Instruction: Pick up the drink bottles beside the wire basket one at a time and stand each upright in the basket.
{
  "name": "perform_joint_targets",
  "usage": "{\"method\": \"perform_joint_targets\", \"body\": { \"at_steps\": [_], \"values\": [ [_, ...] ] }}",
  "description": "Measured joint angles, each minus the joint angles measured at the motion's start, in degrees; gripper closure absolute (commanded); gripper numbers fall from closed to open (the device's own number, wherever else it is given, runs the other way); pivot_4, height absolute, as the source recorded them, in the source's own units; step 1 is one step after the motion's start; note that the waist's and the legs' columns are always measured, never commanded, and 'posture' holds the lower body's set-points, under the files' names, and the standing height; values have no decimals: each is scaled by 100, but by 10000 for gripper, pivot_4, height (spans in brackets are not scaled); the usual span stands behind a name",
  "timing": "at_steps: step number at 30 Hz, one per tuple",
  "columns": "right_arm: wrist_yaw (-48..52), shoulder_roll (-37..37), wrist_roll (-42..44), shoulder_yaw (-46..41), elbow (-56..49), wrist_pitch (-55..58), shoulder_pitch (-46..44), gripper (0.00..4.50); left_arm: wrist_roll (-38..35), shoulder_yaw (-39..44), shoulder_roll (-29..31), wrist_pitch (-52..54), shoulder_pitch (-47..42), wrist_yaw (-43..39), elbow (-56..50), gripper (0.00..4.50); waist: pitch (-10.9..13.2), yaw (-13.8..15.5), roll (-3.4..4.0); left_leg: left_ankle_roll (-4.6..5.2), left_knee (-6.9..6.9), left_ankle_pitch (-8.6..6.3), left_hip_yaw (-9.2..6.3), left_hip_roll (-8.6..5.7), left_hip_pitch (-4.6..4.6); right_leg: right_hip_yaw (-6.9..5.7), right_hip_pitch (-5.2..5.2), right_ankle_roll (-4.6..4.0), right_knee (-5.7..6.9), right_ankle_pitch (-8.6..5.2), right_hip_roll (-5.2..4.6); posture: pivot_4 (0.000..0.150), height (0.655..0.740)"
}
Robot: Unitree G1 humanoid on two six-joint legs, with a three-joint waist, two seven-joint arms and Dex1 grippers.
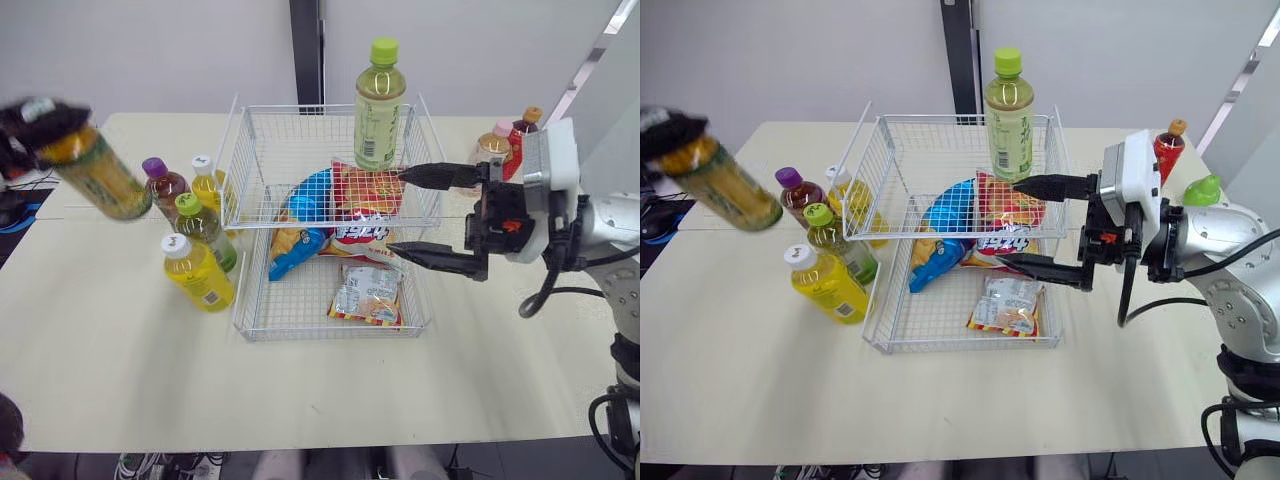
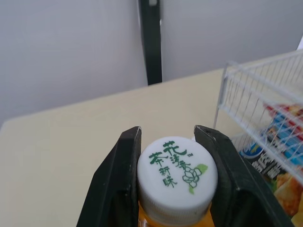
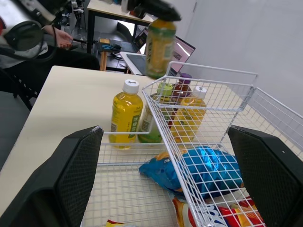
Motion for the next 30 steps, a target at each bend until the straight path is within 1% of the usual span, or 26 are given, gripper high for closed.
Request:
{"method": "perform_joint_targets", "body": {
  "at_steps": [3, 5, 8, 12, 15, 19, 23, 27, 30],
  "values": [
    [-267, -49, 198, -124, -243, 187, 84, 0, 97, -820, 20, 37, -1556, -277, 725, 31250, 2, -2, -4, 0, 3, 0, 6, -7, -2, 1, 2, 8, 0, 4, 0, 1500, 7400],
    [-460, -69, 278, -165, -401, 293, 157, 0, 342, -1383, -120, -20, -2514, -498, 1259, 31249, 3, -7, -5, 0, 6, 0, 5, -11, -5, 0, 1, 10, 2, 4, 0, 1500, 7400],
    [-863, -64, 472, -179, -662, 535, 223, 0, 867, -2093, -627, -310, -3885, -771, 2239, 31250, 4, 2, -6, 1, 10, 0, 2, -15, -12, -5, -2, 11, 2, 4, 1, 1500, 7400],
    [-1428, -65, 822, -261, -1059, 772, 337, 0, 1339, -2584, -1362, -707, -4974, -1180, 3168, 31250, 4, -16, -7, 2, 8, 0, 3, -13, -24, -3, -7, 13, -8, 4, -4, 1500, 7400],
    [-1849, -78, 1055, -358, -1361, 894, 444, 0, 1590, -2798, -1873, -915, -5328, -1467, 3661, 31250, 5, -25, -5, 3, 10, -1, 3, -12, -34, -2, -14, 13, -10, 3, -5, 1500, 7400],
    [-2522, -90, 1459, -409, -1811, 987, 521, 0, 1830, -2924, -2579, -1130, -5580, -1700, 4284, 31250, 5, -38, -5, 4, 12, 0, 5, -12, -54, 2, -40, 13, 0, 3, -6, 1500, 7400],
    [-3249, -213, 1766, -448, -2161, 1049, 634, 0, 2151, -3084, -2982, -1428, -5534, -1895, 4658, 31250, 5, -95, -6, 4, 21, 1, 15, -14, -91, 24, -101, 12, 40, 4, -7, 1500, 7400],
    [-4042, -368, 2090, -525, -2489, 1043, 646, 0, 2360, -3100, -3374, -1795, -5293, -1915, 4804, 31250, 6, -106, -6, 5, 22, 2, 13, -13, -91, 27, -103, 12, 44, 4, -8, 1500, 7400],
    [-4707, -628, 2600, -460, -2728, 931, 611, 0, 2401, -3068, -3602, -1990, -5161, -1875, 4942, 31250, 6, -114, -6, 5, 23, 1, 14, -14, -91, 32, -104, 12, 45, 4, -8, 1500, 7400]
  ]
}}
